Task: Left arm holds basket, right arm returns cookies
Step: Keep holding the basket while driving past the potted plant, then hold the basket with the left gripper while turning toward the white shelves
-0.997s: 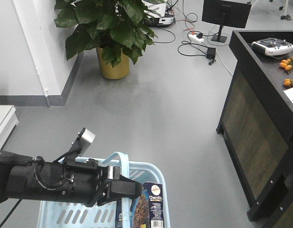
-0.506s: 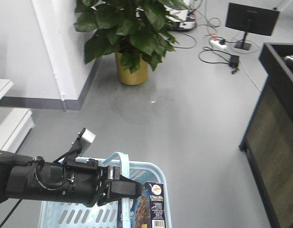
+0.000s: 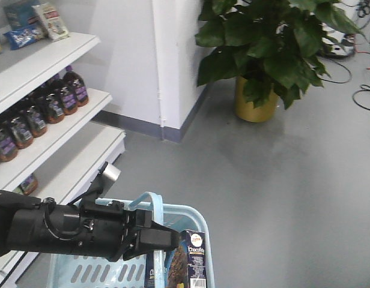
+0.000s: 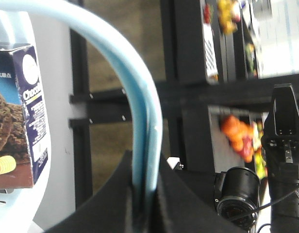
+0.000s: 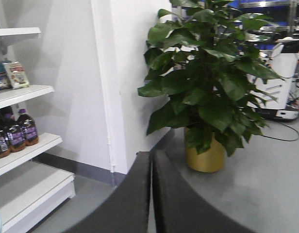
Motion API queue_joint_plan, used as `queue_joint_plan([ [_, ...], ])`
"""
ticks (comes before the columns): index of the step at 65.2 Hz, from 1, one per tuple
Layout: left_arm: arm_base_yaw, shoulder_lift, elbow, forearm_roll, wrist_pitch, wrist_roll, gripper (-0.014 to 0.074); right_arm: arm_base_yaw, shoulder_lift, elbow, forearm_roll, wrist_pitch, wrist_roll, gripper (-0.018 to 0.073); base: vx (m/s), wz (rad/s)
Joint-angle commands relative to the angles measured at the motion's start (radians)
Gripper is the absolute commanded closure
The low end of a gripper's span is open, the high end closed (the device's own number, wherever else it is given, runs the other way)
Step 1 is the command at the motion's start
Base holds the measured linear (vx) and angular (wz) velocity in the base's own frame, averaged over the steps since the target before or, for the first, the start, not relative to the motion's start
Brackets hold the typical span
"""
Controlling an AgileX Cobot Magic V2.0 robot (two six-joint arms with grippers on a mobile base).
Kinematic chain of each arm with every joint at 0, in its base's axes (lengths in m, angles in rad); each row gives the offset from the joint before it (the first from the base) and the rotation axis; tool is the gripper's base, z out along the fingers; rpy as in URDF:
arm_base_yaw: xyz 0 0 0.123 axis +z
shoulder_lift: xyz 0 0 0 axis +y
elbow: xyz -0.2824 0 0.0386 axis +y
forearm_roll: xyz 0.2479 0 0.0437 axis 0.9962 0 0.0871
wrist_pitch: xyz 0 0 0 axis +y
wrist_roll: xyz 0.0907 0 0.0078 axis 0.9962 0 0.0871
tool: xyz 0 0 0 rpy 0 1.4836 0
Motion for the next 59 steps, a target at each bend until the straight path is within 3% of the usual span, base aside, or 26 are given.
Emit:
queue_joint_plan([
  [1,-0.002,-0.046,-0.024,-0.096,0.071,0.012,0.0603,0.001,-0.011,0.000,-0.009,-0.075,-0.001,0.0567,0.22,0.64],
  [59,-0.002,-0.046,-0.024,-0.096,0.071,0.012,0.0603,0.001,-0.011,0.000,-0.009,-0.075,-0.001,0.0567,0.20,0.65],
])
